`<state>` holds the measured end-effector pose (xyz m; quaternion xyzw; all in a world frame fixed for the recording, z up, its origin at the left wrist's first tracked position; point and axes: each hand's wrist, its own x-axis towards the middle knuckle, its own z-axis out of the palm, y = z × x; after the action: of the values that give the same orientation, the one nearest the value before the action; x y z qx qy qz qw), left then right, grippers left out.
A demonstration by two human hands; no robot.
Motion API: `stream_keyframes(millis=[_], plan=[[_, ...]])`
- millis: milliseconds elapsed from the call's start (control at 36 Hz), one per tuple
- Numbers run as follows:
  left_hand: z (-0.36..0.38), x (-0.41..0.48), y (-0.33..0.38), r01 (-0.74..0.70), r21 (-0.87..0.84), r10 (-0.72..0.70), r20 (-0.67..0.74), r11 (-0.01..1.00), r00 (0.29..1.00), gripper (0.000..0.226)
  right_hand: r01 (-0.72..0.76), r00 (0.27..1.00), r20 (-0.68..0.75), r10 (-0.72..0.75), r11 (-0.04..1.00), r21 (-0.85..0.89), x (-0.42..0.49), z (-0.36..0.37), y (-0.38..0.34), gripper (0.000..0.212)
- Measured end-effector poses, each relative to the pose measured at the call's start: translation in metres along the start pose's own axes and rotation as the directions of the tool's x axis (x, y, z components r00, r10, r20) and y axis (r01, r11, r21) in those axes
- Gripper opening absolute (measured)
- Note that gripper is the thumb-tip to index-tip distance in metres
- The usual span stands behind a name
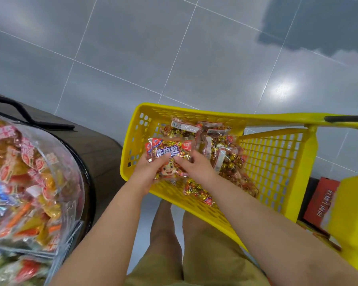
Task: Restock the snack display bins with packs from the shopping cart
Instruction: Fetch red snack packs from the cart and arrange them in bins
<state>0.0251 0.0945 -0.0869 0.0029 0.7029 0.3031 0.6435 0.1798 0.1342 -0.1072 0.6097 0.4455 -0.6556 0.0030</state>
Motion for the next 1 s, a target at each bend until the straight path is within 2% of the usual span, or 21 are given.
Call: stream_keyframes(millis=[56,111,139,194,250,306,361,472,583,667,806,1000], plan=[[-0.007,0.001,-0.004,-0.036,0.000,0.036,-0.025,0.999,0.999,0.033,0.026,0.998,0.053,-0.024,0.999,-0.028,0.006,0.003,-0.002,0.058],[-0.013,0.001,-0.006,-0.028,-0.044,0.025,-0.073,0.999,0.997,0.039,-0.018,1.000,0.010,0.017,0.999,0.045,0.017,0.001,0.000,0.054],[-0.016,0.002,-0.007,-0.017,-0.064,0.011,-0.097,0.998,0.995,0.041,-0.048,0.995,-0.085,0.056,0.994,0.098,0.026,-0.001,0.002,0.050],[-0.026,0.004,-0.008,-0.001,-0.084,-0.010,-0.131,0.996,0.991,0.042,-0.106,0.930,-0.330,0.160,0.979,0.176,0.049,-0.006,0.008,0.046],[-0.035,0.005,-0.011,0.000,-0.066,-0.010,-0.147,0.998,0.989,0.040,-0.165,0.875,-0.413,0.253,0.958,0.236,0.071,-0.009,0.015,0.046],[-0.043,0.007,-0.013,-0.011,-0.058,0.001,-0.169,0.998,0.986,0.037,-0.218,0.886,-0.361,0.293,0.947,0.235,0.089,-0.008,0.019,0.048],[-0.050,0.008,-0.013,-0.024,-0.069,0.008,-0.212,0.997,0.977,0.027,-0.244,0.899,-0.335,0.282,0.958,0.150,0.096,-0.006,0.018,0.057],[-0.054,0.009,-0.010,-0.044,-0.096,0.017,-0.267,0.994,0.964,0.025,-0.200,0.919,-0.334,0.207,0.978,0.056,0.102,-0.006,0.016,0.065],[-0.053,0.007,-0.008,-0.060,-0.124,0.025,-0.268,0.990,0.963,0.030,-0.186,0.942,-0.259,0.214,0.974,0.127,0.095,-0.006,0.017,0.066],[-0.052,0.003,-0.006,-0.044,-0.118,0.012,-0.260,0.992,0.966,0.033,-0.140,0.948,-0.244,0.204,0.957,0.255,0.079,-0.010,0.016,0.068],[-0.050,-0.009,-0.001,-0.023,-0.086,0.004,-0.218,0.996,0.976,0.022,-0.029,0.964,-0.229,0.133,0.912,0.409,0.043,-0.026,0.002,0.050],[-0.059,-0.038,0.009,-0.058,-0.037,0.050,-0.194,0.998,0.980,0.018,0.041,0.992,-0.125,0.016,0.897,0.440,-0.010,-0.038,-0.030,0.065]])
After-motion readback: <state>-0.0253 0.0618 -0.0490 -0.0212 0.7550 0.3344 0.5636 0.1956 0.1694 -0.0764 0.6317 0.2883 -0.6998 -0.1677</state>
